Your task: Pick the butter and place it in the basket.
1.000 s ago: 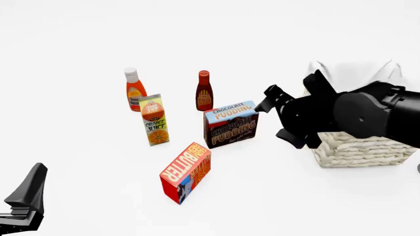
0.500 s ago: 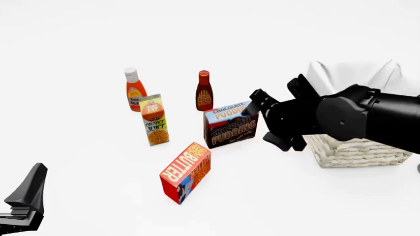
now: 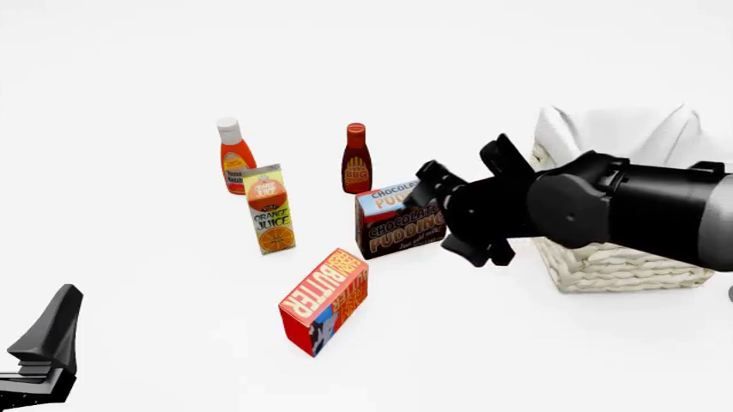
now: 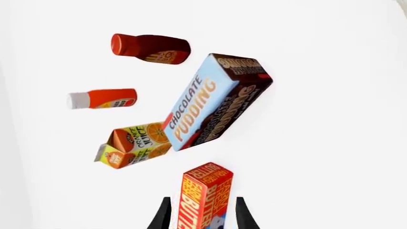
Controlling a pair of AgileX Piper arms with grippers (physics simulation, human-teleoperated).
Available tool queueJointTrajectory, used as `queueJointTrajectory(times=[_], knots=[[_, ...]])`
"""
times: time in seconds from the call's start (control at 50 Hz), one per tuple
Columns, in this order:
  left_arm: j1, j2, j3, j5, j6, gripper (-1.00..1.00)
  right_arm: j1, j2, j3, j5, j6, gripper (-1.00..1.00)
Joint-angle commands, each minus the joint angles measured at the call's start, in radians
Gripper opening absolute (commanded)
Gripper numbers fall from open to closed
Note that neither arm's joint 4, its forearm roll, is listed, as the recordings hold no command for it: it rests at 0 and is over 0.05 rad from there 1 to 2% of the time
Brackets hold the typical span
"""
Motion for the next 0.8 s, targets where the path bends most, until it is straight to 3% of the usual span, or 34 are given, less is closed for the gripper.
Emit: queueJointTrajectory(times=[0.02,0.8], knots=[[0.000,0.000,0.000,0.000,0.000,1.00,0.020,0.019,-0.009,-0.009,0.010,1.00],[0.000,0.000,0.000,0.000,0.000,1.00,0.093,0.097,-0.067,-0.030,0.033,1.00]])
